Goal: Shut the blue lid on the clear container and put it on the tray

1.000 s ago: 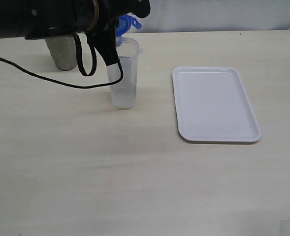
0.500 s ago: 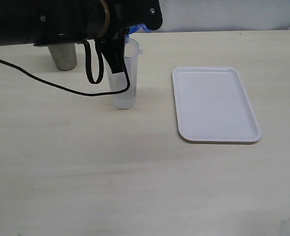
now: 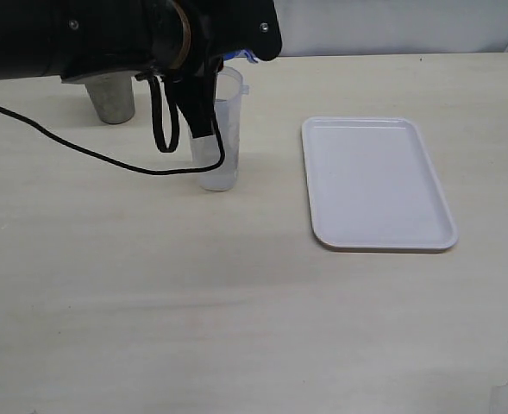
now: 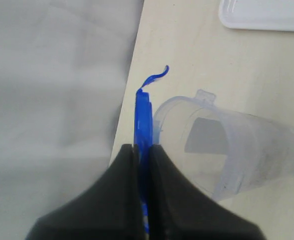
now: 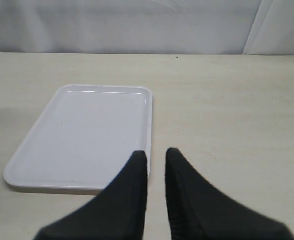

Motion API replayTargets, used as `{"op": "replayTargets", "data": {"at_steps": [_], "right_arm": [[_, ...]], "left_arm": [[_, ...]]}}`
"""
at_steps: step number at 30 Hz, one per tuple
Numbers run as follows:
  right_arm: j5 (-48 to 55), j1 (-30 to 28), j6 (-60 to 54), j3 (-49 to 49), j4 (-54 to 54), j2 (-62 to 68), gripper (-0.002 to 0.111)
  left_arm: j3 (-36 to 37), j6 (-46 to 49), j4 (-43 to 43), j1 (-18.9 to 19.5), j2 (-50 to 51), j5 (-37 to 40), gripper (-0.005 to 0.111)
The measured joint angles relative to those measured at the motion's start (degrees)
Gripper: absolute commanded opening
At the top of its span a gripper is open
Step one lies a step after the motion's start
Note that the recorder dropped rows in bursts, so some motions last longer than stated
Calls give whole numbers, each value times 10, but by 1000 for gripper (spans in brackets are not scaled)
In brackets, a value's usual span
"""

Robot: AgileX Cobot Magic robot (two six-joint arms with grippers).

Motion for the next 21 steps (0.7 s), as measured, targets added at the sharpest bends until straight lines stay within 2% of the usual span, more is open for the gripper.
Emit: {"op": "replayTargets", "data": {"at_steps": [4, 11, 21], "right_arm": [[0, 0, 0, 0, 0, 0, 14], [0, 0, 0, 0, 0, 0, 14], [0, 0, 0, 0, 0, 0, 14]], "left_arm": [[0, 6, -11, 0, 0, 0, 0], [0, 71, -79, 0, 0, 3, 0], [0, 77, -100, 0, 0, 7, 0]]}}
